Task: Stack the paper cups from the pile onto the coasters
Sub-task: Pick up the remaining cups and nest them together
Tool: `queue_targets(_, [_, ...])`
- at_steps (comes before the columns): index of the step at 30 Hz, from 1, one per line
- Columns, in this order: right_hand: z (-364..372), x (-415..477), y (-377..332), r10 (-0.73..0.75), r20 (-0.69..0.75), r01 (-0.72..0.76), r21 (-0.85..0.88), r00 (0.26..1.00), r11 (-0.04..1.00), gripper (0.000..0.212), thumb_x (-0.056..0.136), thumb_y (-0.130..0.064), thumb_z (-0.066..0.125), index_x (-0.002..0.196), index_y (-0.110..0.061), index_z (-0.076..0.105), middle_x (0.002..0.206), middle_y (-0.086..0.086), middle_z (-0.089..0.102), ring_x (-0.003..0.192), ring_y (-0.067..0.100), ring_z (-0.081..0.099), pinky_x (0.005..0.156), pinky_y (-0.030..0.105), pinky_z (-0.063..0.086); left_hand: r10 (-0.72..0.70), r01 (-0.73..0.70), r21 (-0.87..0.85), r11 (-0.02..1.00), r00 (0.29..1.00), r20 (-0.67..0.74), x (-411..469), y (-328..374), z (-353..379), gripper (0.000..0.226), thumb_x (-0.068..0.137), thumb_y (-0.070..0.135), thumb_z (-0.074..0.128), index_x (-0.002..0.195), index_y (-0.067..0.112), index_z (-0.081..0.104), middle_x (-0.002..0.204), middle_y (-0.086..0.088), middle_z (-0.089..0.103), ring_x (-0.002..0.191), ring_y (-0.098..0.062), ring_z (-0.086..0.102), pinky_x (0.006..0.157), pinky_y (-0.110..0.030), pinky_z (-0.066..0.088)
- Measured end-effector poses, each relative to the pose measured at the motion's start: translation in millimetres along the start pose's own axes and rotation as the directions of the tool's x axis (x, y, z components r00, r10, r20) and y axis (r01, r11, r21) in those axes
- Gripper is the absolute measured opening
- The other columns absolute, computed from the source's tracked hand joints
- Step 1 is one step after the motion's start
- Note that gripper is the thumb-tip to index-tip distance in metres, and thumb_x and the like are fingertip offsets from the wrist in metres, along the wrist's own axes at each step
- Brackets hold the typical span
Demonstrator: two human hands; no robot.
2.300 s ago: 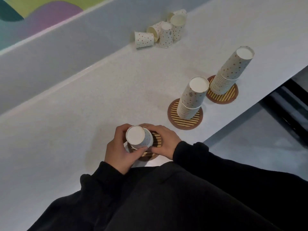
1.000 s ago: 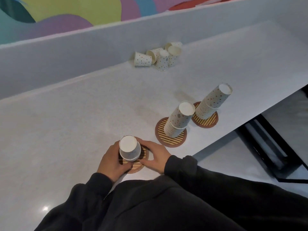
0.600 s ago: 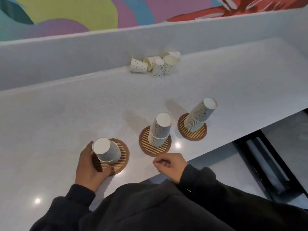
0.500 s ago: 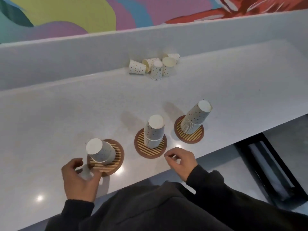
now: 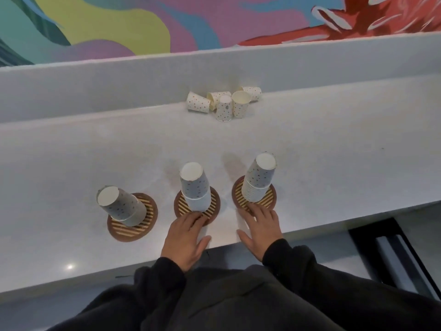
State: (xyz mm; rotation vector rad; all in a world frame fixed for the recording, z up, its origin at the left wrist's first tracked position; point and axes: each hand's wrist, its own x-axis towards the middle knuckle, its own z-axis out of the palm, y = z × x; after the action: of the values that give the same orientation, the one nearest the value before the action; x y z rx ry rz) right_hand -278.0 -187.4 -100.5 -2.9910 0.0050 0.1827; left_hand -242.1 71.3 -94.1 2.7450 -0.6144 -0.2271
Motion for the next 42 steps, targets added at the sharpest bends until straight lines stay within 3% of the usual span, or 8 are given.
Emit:
queue_targets(4, [-5.1,3.0,6.9,-0.014,0.055,0.008,0.099,0.998,0.995,0.062,0.097,-0.060,0.049,0.152,-0.034,0.040,0.160,-0.002,0.041,0.148,0.026,0.036,0.123,0.048,0.022,-0.060,0.058,-0.034,0.998,0.997,-0.039,-0.1,11.6,1.7,0.057,0.098,0.058,0.052,0.144,0.024,0.056,0.151,0.001,0.054,0.139,-0.024,0.050,0.119,-0.045,0.040])
queue_targets(8, [-22.1,2.3,24.2,0.237,-0.108,-0.117,0.632,0.966,0.766,0.029,0.088,-0.043,0.074,0.109,-0.028,0.061,0.110,-0.009,0.062,0.102,0.012,0.060,0.093,0.038,0.056,-0.327,0.271,-0.364,0.891,0.940,-0.100,-5.5,16.9,-4.8,0.056,0.089,0.058,0.069,0.135,0.030,0.051,0.136,0.006,0.056,0.122,-0.015,0.056,0.107,-0.037,0.050])
queue_targets(10, [-32.5,9.0,33.9,0.416,-0.037,-0.226,0.794,0.909,0.565,0.049,0.077,-0.037,0.087,0.110,-0.026,0.053,0.108,-0.008,0.057,0.099,0.012,0.061,0.087,0.030,0.057,-0.520,0.373,-0.576,0.727,0.847,-0.107,-1.8,19.5,-14.1,0.069,0.077,0.054,0.085,0.129,0.032,0.045,0.129,0.008,0.053,0.116,-0.013,0.057,0.103,-0.040,0.054])
queue_targets(12, [-41.2,24.0,42.3,0.444,0.013,-0.255,0.834,0.896,0.490,0.073,0.067,-0.035,0.095,0.123,-0.024,0.049,0.119,-0.008,0.055,0.107,0.013,0.060,0.090,0.024,0.052,-0.587,0.386,-0.663,0.642,0.803,-0.101,9.9,17.6,-19.1,0.086,0.066,0.049,0.094,0.132,0.034,0.041,0.128,0.008,0.052,0.118,-0.015,0.057,0.104,-0.042,0.054])
queue_targets(15, [-49.4,45.7,43.9,0.366,0.042,-0.236,0.832,0.929,0.503,0.093,0.064,-0.032,0.097,0.139,-0.024,0.043,0.131,-0.013,0.047,0.118,0.008,0.050,0.101,0.027,0.045,-0.596,0.403,-0.638,0.656,0.795,-0.110,31.5,16.0,-19.4,0.107,0.056,0.057,0.096,0.143,0.038,0.037,0.137,0.010,0.054,0.126,-0.017,0.057,0.107,-0.047,0.051])
queue_targets(18, [-49.1,56.0,36.9,0.305,0.050,-0.212,0.823,0.951,0.527,0.084,0.065,-0.026,0.096,0.134,-0.028,0.048,0.131,-0.008,0.057,0.115,0.009,0.053,0.099,0.028,0.044,-0.573,0.455,-0.459,0.763,0.805,-0.154,43.9,17.3,-11.5,0.104,0.053,0.076,0.086,0.139,0.033,0.046,0.136,0.006,0.061,0.125,-0.022,0.058,0.106,-0.050,0.050])
queue_targets(22, [-40.3,57.4,34.7,0.323,0.025,-0.215,0.795,0.946,0.567,0.076,0.068,-0.030,0.095,0.133,-0.021,0.057,0.134,0.002,0.066,0.121,0.023,0.063,0.098,0.030,0.048,-0.582,0.494,-0.364,0.790,0.790,-0.192,46.6,21.3,-4.2,0.092,0.066,0.070,0.082,0.138,0.024,0.049,0.137,0.000,0.057,0.127,-0.026,0.049,0.112,-0.048,0.041])
queue_targets(42, [-29.8,57.0,47.4,0.313,0.049,-0.232,0.778,0.949,0.584,0.077,0.072,-0.041,0.090,0.137,-0.025,0.051,0.135,0.000,0.061,0.124,0.024,0.060,0.102,0.034,0.049,-0.599,0.456,-0.506,0.732,0.785,-0.159,43.1,16.1,-0.3,0.085,0.069,0.046,0.093,0.137,0.022,0.049,0.131,0.001,0.056,0.125,-0.022,0.050,0.110,-0.043,0.047])
